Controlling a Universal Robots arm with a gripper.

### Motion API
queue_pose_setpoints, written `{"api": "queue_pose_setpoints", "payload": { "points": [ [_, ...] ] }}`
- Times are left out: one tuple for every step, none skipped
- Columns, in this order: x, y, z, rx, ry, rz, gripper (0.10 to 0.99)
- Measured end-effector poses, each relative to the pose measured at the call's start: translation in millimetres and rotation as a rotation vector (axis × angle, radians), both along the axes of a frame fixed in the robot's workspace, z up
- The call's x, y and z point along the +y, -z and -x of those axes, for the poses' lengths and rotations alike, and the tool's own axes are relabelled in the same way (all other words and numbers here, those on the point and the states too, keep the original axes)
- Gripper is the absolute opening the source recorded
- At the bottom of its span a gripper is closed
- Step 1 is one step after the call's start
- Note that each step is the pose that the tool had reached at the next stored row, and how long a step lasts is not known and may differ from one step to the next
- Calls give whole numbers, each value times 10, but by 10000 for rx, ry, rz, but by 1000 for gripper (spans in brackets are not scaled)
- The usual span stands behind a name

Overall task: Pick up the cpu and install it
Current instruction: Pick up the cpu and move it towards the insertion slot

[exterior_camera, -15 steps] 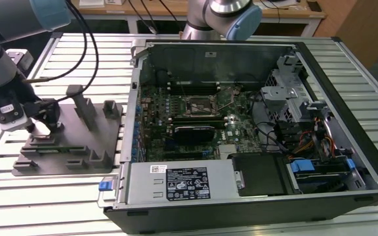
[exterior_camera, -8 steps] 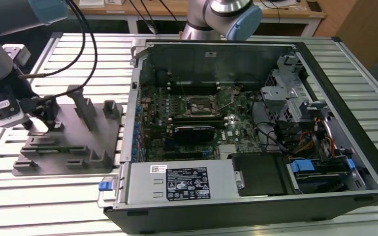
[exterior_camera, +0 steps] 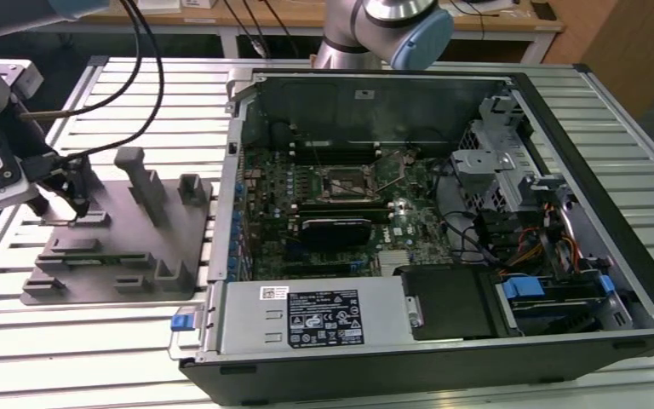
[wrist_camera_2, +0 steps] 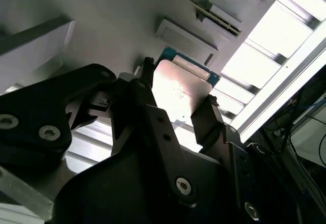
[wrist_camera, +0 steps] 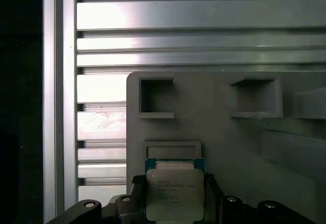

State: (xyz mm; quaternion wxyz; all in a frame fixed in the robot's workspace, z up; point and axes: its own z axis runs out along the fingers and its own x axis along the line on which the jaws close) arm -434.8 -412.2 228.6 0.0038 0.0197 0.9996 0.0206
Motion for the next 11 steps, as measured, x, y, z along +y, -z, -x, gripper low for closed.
{"api": "queue_pose_setpoints", "payload": {
  "points": [
    [0,-24,0,-3,0,0,545],
    [0,-49,0,-6,0,0,545],
    [0,-75,0,-9,0,0,545],
    [0,-100,0,-12,0,0,545],
    [0,-124,0,-14,0,-1,545],
    [0,-148,0,-16,0,0,545],
    [0,-175,0,-16,0,0,545],
    [1,-200,0,-17,0,0,545],
    [1,-225,0,-18,0,0,545],
    [1,-251,0,-19,0,0,545],
    [1,-275,0,-20,0,0,545]
  ]
}}
